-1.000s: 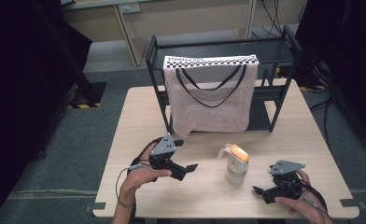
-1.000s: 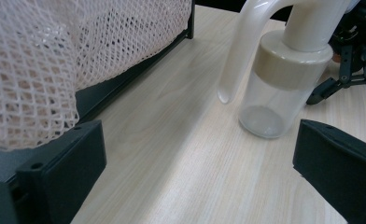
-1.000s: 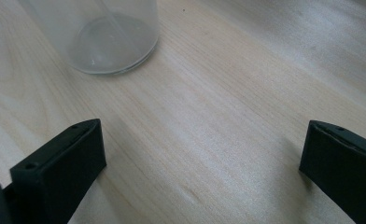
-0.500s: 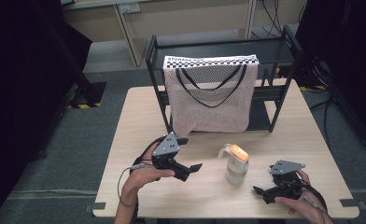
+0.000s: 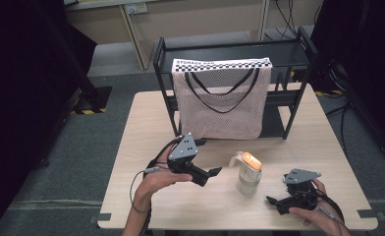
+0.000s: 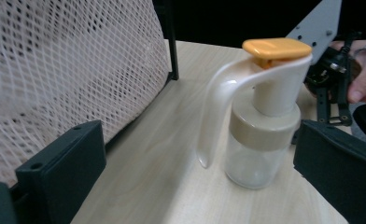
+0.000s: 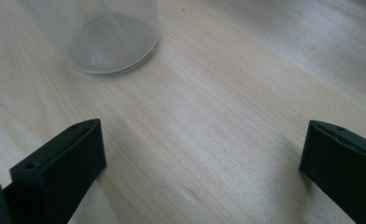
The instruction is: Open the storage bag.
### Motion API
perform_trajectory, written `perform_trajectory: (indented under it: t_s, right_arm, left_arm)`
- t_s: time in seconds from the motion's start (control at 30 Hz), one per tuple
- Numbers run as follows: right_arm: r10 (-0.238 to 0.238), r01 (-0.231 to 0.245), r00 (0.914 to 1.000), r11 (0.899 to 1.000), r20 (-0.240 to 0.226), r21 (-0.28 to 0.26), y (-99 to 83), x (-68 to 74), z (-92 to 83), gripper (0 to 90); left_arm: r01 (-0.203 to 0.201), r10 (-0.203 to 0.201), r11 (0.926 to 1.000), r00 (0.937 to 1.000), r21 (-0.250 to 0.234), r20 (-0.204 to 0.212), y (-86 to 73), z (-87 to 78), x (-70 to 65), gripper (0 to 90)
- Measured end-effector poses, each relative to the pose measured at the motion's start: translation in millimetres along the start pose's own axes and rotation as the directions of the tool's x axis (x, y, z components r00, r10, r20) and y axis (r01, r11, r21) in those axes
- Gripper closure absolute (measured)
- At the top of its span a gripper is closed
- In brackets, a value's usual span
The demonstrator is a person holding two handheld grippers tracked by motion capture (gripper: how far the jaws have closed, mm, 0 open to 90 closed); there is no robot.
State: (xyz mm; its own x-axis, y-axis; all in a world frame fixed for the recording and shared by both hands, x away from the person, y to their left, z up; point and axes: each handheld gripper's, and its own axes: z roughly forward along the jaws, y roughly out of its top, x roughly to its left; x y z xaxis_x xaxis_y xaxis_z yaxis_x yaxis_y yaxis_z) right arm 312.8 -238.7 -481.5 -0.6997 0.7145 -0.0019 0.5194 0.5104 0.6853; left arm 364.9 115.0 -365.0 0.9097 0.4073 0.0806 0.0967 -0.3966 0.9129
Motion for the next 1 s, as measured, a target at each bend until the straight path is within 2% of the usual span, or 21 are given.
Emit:
perform_trajectory:
  t_s: [0.07,0.1,0.37,0.57,0.6,0.73,1.0]
  right_arm:
    - [0.000,0.000,1.0000,1.000,0.000,0.000,0.0,0.0,0.0,0.3]
    - [0.000,0.000,1.0000,1.000,0.000,0.000,0.0,0.0,0.0,0.3]
    - [0.000,0.000,1.0000,1.000,0.000,0.000,0.0,0.0,0.0,0.3]
    - [-0.001,0.001,1.0000,1.000,0.000,0.000,0.0,-0.1,0.0,0.3]
    - [0.000,0.000,1.0000,1.000,0.000,0.000,0.0,0.0,0.0,0.3]
    - [0.000,0.000,1.0000,1.000,0.000,0.000,0.0,0.0,0.0,0.3]
    - [0.000,0.000,1.0000,1.000,0.000,0.000,0.0,0.0,0.0,0.3]
  left_arm:
    - [-0.007,0.007,1.0000,1.0000,-0.005,-0.003,3.5,0.2,1.1,1.8]
    - [-0.020,0.020,0.9997,0.9998,-0.011,-0.005,10.3,0.9,3.5,1.8]
    - [-0.056,0.056,0.9984,0.9984,0.003,-0.006,32.3,7.6,7.3,2.0]
    - [-0.052,0.052,0.9986,0.9984,0.000,-0.021,46.1,12.4,14.5,1.8]
    - [-0.039,0.039,0.9992,0.9988,0.001,-0.029,50.4,14.6,14.3,1.6]
    - [-0.038,0.038,0.9993,0.9991,-0.006,-0.020,56.3,17.6,13.6,1.8]
    - [-0.059,0.059,0.9982,0.9979,0.010,-0.025,68.6,23.9,15.1,1.9]
